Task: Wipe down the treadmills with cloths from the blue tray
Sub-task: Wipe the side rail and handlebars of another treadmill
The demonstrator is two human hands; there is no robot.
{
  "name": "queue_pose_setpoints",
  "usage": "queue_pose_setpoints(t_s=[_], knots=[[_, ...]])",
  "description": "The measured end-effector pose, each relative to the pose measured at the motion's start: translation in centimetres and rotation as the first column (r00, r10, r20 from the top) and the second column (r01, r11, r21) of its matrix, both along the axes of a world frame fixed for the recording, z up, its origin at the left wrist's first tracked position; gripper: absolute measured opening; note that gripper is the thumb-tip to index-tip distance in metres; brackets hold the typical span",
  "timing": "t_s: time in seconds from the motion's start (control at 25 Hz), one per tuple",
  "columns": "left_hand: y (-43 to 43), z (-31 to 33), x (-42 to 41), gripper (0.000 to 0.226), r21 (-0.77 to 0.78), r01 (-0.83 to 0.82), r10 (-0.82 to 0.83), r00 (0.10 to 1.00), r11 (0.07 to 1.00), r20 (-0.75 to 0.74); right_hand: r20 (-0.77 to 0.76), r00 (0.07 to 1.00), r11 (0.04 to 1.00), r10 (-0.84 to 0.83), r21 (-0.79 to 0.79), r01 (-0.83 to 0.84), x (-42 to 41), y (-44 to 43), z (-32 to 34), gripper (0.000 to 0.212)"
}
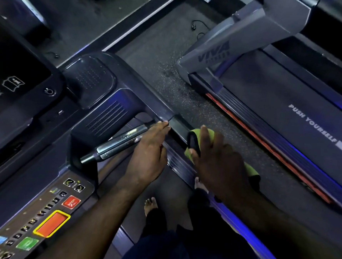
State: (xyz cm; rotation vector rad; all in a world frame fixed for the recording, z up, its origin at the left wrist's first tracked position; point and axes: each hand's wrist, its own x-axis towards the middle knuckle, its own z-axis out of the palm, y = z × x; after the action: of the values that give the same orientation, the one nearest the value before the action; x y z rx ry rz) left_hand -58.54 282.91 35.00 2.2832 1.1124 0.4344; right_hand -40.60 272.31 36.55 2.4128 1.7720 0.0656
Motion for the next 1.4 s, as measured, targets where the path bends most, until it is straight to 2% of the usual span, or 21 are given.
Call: queue_pose_setpoints(t_s=[0.08,0.16,0.2,0.32,0.4,0.52,0.64,0.68,0.72,0.8,0.88,0.96,1.04,1.16,1.28,1.36,1.4], knots=[[0.1,-0.3,-0.4,0.072,0.031,0.117,-0.114,0.990,0.993,-0.079,-0.067,0.997,0.998,-0.028,0.047,0.032,-0.4,3.6,0.4,0.053],[0.4,-0.2,-0.6,0.077,0.077,0.174,-0.160,0.974,0.982,-0.161,-0.082,0.996,0.989,0.029,0.150,-0.017,-0.9,8.5,0.5,0.031],[0.3,-0.1,-0.7,0.079,0.102,0.207,-0.183,0.961,0.973,-0.205,-0.078,0.997,0.985,0.013,0.173,0.001,-1.1,9.6,0.9,0.030],[0.6,0.3,-0.9,0.083,0.123,0.267,-0.214,0.919,0.956,-0.331,-0.139,0.987,0.993,-0.084,0.074,0.094,-0.5,6.2,-0.6,0.059],[1.0,0.5,-1.1,0.085,0.134,0.291,-0.219,0.893,0.947,-0.392,-0.083,0.997,0.995,-0.008,0.098,0.016,-0.3,0.9,-0.9,0.067],[0.8,1.1,-1.1,0.082,0.141,0.282,-0.201,0.885,0.949,-0.420,-0.030,0.999,0.995,0.012,0.095,-0.009,0.0,-0.7,-1.0,0.064],[0.8,1.4,-0.8,0.080,0.130,0.295,-0.215,0.878,0.947,-0.427,-0.079,0.997,0.994,-0.028,0.101,0.036,-1.0,6.8,-1.2,0.047],[0.9,1.3,-0.9,0.080,0.137,0.313,-0.226,0.870,0.940,-0.438,-0.136,0.990,0.994,-0.030,0.103,0.044,-1.1,8.6,-0.6,0.045],[0.9,1.3,-1.0,0.080,0.143,0.338,-0.244,0.860,0.930,-0.448,-0.189,0.981,0.994,-0.041,0.090,0.059,-1.1,8.7,-0.4,0.048],[1.4,1.4,-1.0,0.081,0.135,0.371,-0.272,0.842,0.919,-0.465,-0.199,0.979,0.993,-0.044,0.095,0.064,-0.7,5.1,-0.9,0.060],[1.9,1.5,-1.0,0.084,0.141,0.391,-0.282,0.831,0.910,-0.480,-0.165,0.985,0.994,0.050,0.101,-0.034,-0.7,-0.3,-0.2,0.067],[2.2,1.5,-0.9,0.087,0.115,0.396,-0.299,0.825,0.911,-0.479,-0.136,0.983,0.992,0.127,0.043,-0.123,-0.1,-3.0,-0.3,0.075],[2.6,1.6,-0.9,0.086,0.104,0.412,-0.326,0.830,0.905,-0.452,-0.103,0.988,0.992,0.117,0.052,-0.113,-0.5,-1.1,-0.8,0.080],[3.3,2.2,-1.5,0.076,0.057,0.318,-0.292,0.918,0.946,-0.269,-0.027,0.990,0.989,0.138,0.059,-0.137,-2.9,4.0,-2.2,0.077],[3.6,2.9,-1.9,0.066,0.107,0.141,-0.133,0.988,0.984,-0.080,-0.093,0.990,0.994,0.104,0.032,-0.102,-1.6,6.8,-0.5,0.076],[3.3,2.7,-1.3,0.063,0.122,0.213,-0.204,0.975,0.969,-0.085,-0.228,0.973,1.000,0.018,0.029,-0.011,-0.4,5.1,0.4,0.071],[3.0,2.4,-1.0,0.065,0.110,0.280,-0.266,0.956,0.954,-0.126,-0.241,0.970,0.998,-0.002,0.056,0.016,-0.2,2.6,0.3,0.070]])
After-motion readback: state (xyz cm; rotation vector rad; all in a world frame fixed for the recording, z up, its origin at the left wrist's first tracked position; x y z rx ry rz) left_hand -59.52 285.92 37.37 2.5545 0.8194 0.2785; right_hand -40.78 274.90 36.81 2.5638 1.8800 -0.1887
